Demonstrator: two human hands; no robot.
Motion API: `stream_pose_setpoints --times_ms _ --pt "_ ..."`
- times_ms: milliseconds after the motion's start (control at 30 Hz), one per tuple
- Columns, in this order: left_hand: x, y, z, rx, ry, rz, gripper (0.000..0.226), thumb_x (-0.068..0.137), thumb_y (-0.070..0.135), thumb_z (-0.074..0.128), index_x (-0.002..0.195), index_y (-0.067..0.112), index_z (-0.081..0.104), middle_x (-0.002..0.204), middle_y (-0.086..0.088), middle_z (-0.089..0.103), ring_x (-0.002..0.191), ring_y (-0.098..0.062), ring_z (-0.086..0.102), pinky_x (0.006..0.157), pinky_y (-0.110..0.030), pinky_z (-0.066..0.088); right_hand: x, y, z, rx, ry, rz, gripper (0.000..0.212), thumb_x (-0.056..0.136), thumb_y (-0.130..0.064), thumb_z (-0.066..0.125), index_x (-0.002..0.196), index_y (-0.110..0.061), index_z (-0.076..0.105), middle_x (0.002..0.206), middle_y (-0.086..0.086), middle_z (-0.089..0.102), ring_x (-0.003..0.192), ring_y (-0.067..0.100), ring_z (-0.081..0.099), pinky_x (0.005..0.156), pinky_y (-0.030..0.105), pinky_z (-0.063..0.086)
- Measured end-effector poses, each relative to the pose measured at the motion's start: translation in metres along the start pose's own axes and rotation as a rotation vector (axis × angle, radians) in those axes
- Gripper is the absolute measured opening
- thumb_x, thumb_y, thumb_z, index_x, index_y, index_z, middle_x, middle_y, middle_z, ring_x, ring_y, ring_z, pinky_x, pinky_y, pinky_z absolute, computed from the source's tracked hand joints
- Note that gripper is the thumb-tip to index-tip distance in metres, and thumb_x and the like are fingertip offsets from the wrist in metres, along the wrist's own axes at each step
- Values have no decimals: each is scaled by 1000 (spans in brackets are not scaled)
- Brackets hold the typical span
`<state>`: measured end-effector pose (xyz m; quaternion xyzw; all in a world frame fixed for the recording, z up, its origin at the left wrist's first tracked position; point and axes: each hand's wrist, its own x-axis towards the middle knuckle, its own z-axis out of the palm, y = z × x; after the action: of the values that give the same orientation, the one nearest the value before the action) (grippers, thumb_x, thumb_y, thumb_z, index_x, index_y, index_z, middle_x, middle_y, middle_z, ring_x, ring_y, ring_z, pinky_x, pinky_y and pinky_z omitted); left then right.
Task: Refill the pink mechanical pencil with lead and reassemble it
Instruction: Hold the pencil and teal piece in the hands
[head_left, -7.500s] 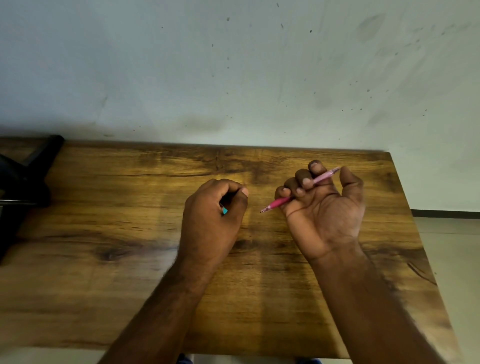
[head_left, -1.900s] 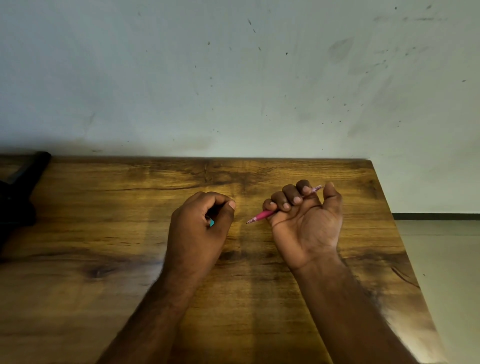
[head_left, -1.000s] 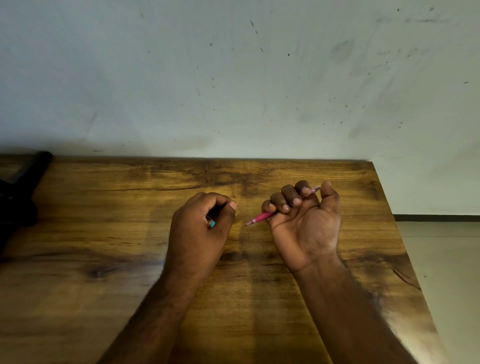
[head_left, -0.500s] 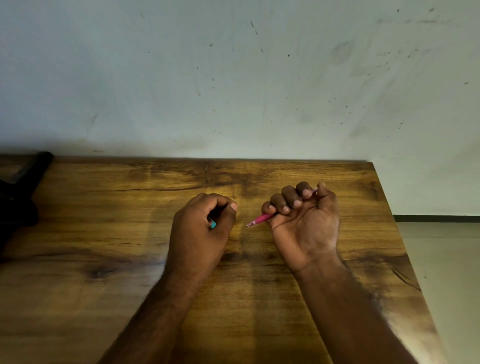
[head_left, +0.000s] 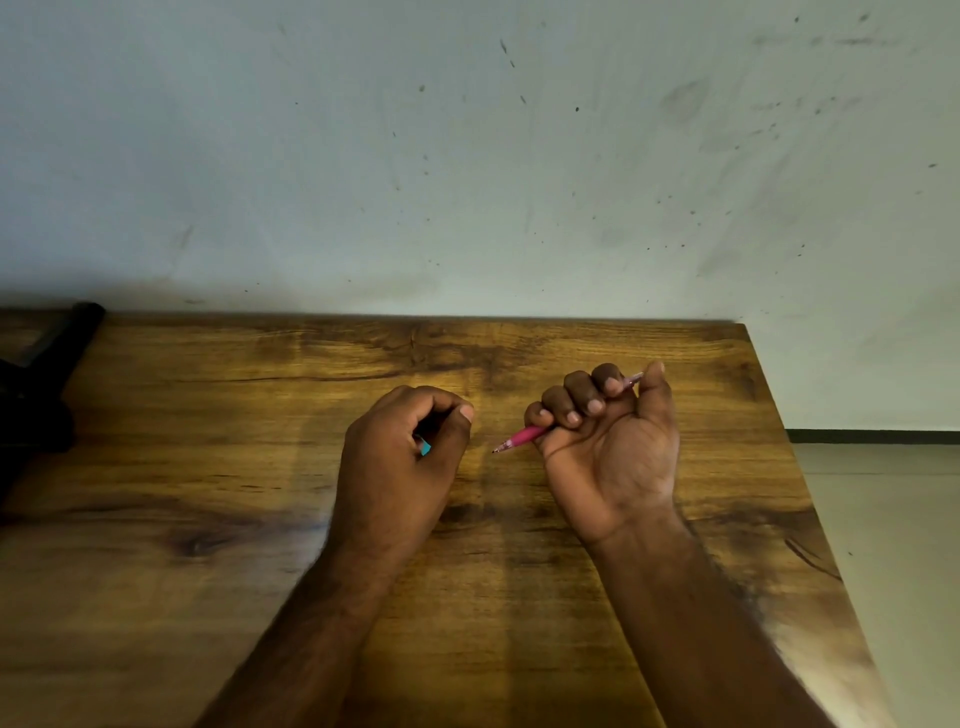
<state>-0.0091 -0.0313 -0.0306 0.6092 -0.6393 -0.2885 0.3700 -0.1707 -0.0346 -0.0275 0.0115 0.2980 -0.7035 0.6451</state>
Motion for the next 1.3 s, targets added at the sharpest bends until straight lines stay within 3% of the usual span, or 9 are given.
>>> stream_pose_setpoints --times_ms 200,367,533,667,833,1300 --pt "0 1 0 6 3 1 7 93 28 69 95 24 75 87 17 68 84 2 64 72 -20 54 2 0 -2 1 5 -9 47 103 -46 38 64 -22 45 59 -4 31 56 14 28 60 32 32" --pt "-1 0 0 -1 4 1 6 93 26 70 94 23 75 86 16 68 84 -1 64 71 -20 54 -1 -2 1 14 2 -2 49 96 -57 43 64 -20 46 59 -3 31 56 14 28 60 32 32" --pt "0 0 -1 -7 5 7 5 93 25 70 93 24 75 86 16 69 84 -1 65 71 -17 52 0 -1 0 12 8 -16 44 102 -44 39 64 -22 43 58 -4 31 57 14 26 60 33 32" --pt "0 1 0 9 0 1 5 93 26 70 93 25 75 85 17 68 84 0 64 69 -14 50 -1 -2 1 12 16 -12 49 100 -55 40 65 -21 45 60 -3 31 57 14 28 61 33 31" --pt "-1 0 0 17 -8 8 6 93 26 69 93 24 75 84 17 67 83 0 63 69 -18 51 0 -2 0 5 18 -16 45 101 -46 40 64 -21 44 59 -4 31 57 14 27 60 33 31" --pt "-1 -1 -1 -8 -15 9 8 93 27 68 93 22 75 85 15 68 82 -2 64 71 -28 56 0 -1 -1 3 13 10 49 103 -50 36 68 -19 48 62 -3 34 57 14 31 62 32 32"
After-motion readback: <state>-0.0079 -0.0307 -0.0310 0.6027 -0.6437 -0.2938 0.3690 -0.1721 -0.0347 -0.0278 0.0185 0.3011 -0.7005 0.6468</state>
